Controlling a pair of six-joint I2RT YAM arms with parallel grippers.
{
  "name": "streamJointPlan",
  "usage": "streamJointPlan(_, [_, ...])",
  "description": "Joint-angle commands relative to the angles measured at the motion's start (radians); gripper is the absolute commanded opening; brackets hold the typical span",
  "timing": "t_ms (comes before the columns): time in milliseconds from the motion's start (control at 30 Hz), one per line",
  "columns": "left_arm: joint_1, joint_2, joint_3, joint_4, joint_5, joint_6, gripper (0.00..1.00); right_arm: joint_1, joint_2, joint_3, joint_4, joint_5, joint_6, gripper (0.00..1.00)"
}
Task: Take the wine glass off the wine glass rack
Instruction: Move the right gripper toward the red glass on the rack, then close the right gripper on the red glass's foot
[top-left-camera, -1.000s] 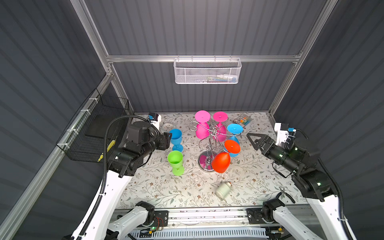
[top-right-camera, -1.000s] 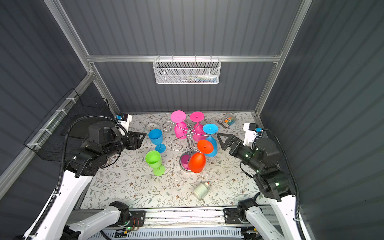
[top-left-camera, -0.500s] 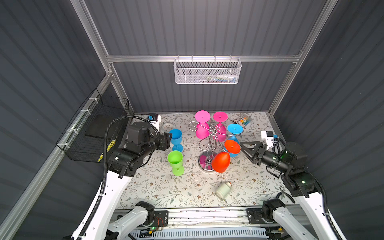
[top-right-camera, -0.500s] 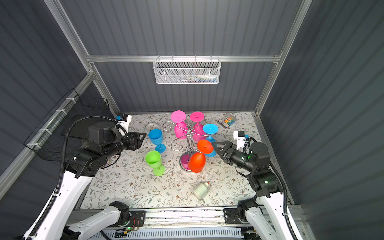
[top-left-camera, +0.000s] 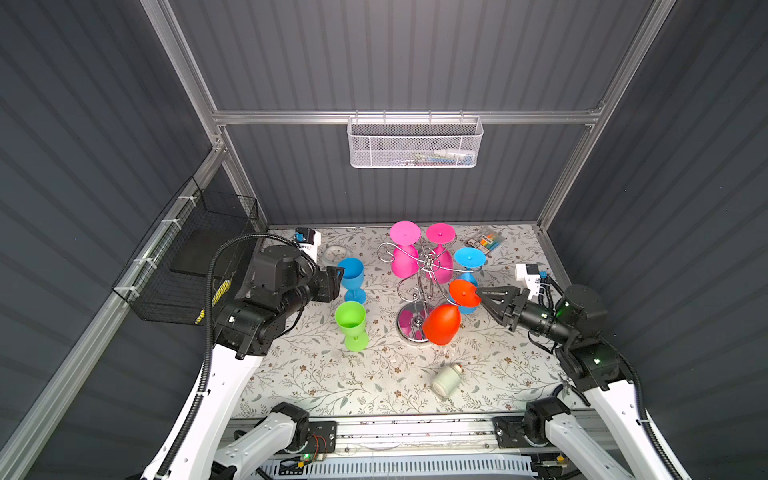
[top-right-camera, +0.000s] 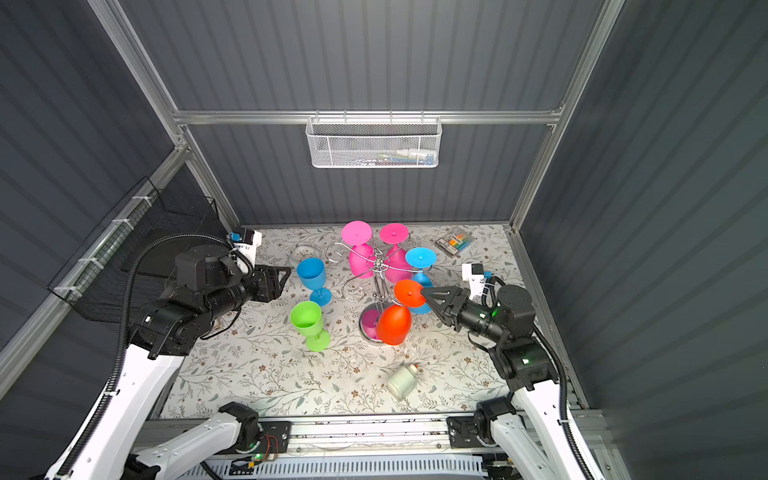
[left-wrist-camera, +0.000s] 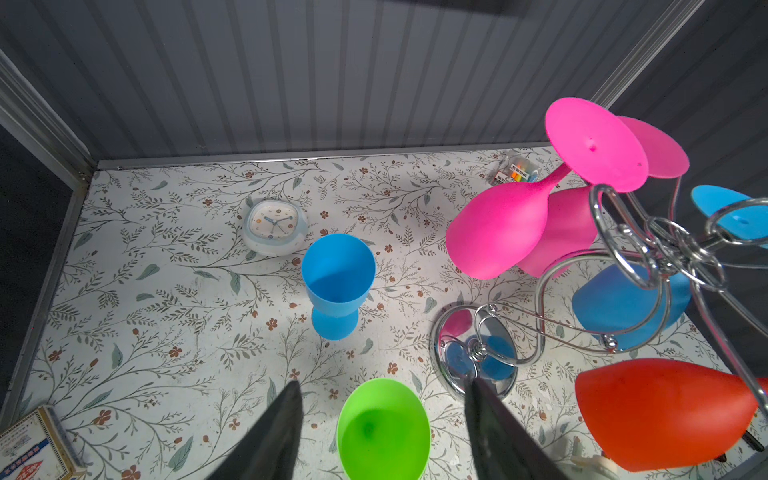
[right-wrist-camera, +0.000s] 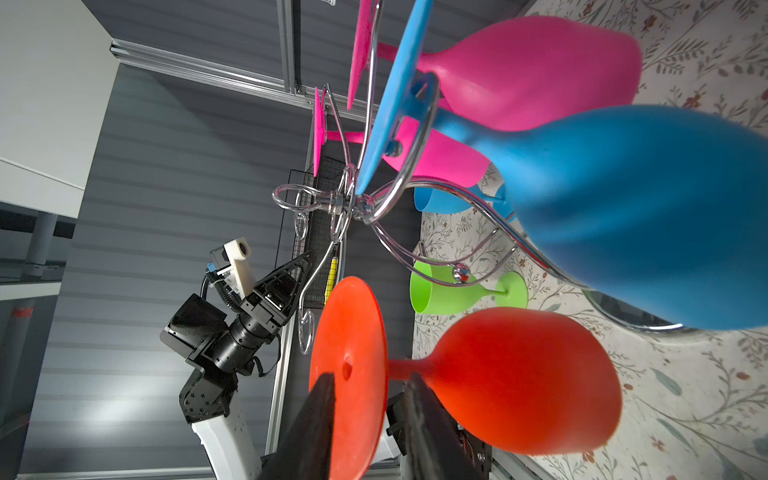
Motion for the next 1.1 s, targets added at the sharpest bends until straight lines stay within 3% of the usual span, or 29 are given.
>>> streamJointPlan(0, [0.008, -0.017, -0.011, 0.008, 0.01, -0.015, 0.64, -0.003, -0.003, -0.014, 0.051, -0.028, 0.013, 0.28])
streamJointPlan(733, [0.008, -0.016, -0.006, -0.009, 0.009, -0.02, 0.64, -0.003, -0.006, -0.043, 0.088, -0.025, 0.057, 0.0])
streamJointPlan(1067, [0.008, -0.007, 0.004, -0.004, 0.015, -0.02, 0.64, -0.003, -0.01, -0.021, 0.102, -0.028, 0.089, 0.0])
